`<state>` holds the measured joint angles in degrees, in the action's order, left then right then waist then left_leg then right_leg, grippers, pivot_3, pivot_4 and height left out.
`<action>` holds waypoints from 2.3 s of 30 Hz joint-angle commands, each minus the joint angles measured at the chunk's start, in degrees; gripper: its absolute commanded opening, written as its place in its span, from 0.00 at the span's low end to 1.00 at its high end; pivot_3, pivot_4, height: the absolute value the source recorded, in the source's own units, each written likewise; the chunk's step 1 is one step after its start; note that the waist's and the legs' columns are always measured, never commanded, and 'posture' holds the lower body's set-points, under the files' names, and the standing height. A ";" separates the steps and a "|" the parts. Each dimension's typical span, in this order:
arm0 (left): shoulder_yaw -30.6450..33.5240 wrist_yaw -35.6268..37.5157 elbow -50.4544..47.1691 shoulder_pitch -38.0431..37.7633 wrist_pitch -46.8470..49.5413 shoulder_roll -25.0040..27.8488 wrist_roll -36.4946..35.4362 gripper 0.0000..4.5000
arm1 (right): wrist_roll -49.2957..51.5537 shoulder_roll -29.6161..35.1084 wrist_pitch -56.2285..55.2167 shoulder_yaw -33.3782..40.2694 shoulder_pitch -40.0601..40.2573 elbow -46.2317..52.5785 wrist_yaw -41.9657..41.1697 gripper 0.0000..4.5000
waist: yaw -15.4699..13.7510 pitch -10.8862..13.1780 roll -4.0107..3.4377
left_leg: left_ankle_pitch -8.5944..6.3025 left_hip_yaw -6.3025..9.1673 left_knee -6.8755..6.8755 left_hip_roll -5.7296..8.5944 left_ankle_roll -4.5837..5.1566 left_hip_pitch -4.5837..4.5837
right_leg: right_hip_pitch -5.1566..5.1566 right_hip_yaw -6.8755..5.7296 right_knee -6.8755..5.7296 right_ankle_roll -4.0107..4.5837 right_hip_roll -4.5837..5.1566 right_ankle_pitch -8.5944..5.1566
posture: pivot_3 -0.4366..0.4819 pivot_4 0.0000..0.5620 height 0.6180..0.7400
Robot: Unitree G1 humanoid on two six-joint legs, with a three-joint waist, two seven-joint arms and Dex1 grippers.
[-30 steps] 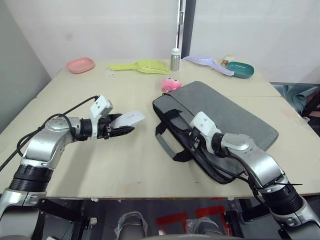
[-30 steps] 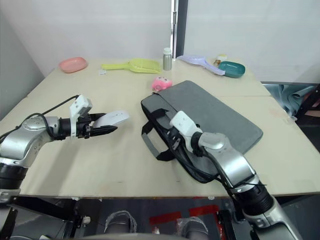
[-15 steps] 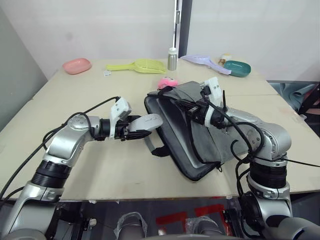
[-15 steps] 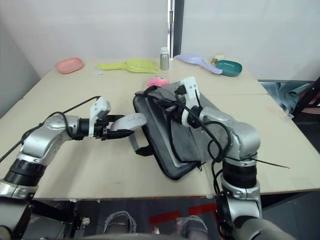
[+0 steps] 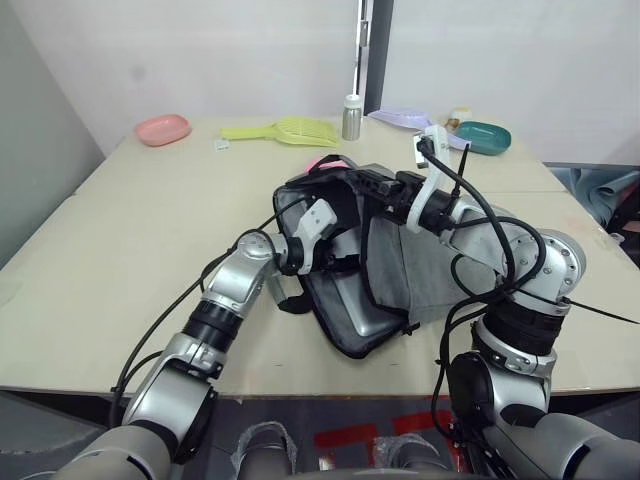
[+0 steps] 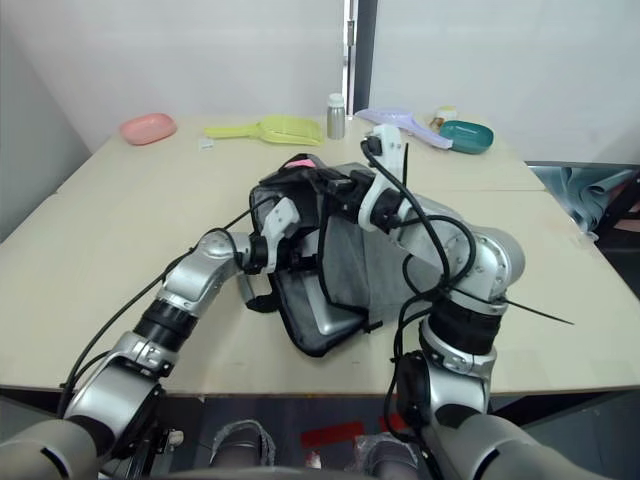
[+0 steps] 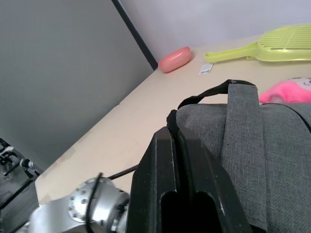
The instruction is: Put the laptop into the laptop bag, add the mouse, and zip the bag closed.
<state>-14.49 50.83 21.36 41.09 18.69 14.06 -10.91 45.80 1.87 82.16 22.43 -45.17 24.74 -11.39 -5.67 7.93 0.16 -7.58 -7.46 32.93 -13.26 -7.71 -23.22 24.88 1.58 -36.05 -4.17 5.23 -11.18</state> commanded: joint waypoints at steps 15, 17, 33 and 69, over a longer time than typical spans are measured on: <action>3.59 0.15 6.77 1.89 -6.22 -3.88 0.22 0.99 | 7.91 1.08 -1.08 0.83 -2.03 2.88 3.26 0.00 | -0.06 0.01 -0.02 | 0.01 0.02 -0.06 0.01 0.01 -0.01 | 0.00 -0.04 0.03 -0.44 0.00 0.26 | 0.48 0.27 1.00; 4.70 1.08 2.29 -0.25 -4.10 -2.59 -1.38 0.99 | 7.97 1.51 -1.46 0.22 -1.50 2.70 2.99 0.00 | -0.23 0.02 -0.03 | 0.01 0.04 -0.08 0.00 0.01 -0.01 | 0.00 -0.06 0.02 -0.42 0.00 0.25 | 0.48 0.27 1.00; 24.59 9.49 -17.09 -18.66 22.59 30.55 -17.46 0.99 | 13.05 16.58 -1.43 -15.32 8.78 5.29 -13.31 0.00 | -0.24 0.06 -0.11 | -0.01 0.12 -0.08 -0.02 -0.08 0.03 | -0.03 -0.13 0.03 0.05 -0.01 -0.08 | 0.48 0.27 1.00; 15.74 14.27 28.65 5.17 3.13 15.73 -4.28 0.51 | 12.92 44.53 -12.27 18.53 59.00 -3.46 -25.01 1.00 | -2.80 -0.02 0.03 | -0.19 0.14 0.20 0.06 0.44 0.12 | -0.31 -0.09 0.08 0.02 0.12 -0.02 | 0.48 0.27 1.00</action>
<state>1.72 64.39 49.42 45.40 22.44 29.87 -15.99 58.01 47.19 70.27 38.47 13.16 21.70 -36.81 -8.48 7.91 0.19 -7.78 -7.32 33.13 -13.20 -7.27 -23.07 24.55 1.49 -35.97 -4.15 5.35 -11.20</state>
